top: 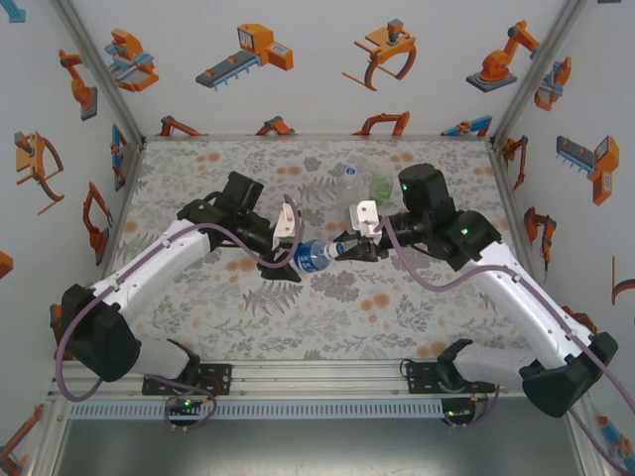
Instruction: Screw on the bottle caps
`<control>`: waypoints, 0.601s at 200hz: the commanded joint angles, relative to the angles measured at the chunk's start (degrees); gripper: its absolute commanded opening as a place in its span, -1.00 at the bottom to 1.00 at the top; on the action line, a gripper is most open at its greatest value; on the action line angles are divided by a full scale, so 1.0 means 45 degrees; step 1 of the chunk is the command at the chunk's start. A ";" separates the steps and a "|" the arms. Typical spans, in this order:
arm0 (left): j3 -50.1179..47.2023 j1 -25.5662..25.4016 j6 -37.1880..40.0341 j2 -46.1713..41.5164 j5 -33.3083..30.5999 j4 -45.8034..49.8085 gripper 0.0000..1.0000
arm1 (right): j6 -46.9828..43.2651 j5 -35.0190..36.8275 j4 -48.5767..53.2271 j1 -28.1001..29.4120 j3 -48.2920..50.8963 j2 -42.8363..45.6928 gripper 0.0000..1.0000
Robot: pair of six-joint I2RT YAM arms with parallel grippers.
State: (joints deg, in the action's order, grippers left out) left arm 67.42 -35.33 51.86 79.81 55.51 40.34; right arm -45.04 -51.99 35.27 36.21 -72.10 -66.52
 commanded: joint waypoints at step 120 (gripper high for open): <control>-0.0750 0.0156 -0.1509 -0.1030 -0.1982 -0.2836 -1.00 | 2.1020 0.5759 -0.5052 0.0132 0.2487 -0.0741 -1.00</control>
State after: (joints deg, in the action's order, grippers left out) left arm 65.14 -33.95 48.01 78.39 44.36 35.57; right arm 20.82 -32.25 15.49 36.23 -62.19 -66.57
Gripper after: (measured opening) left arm 0.562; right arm 0.331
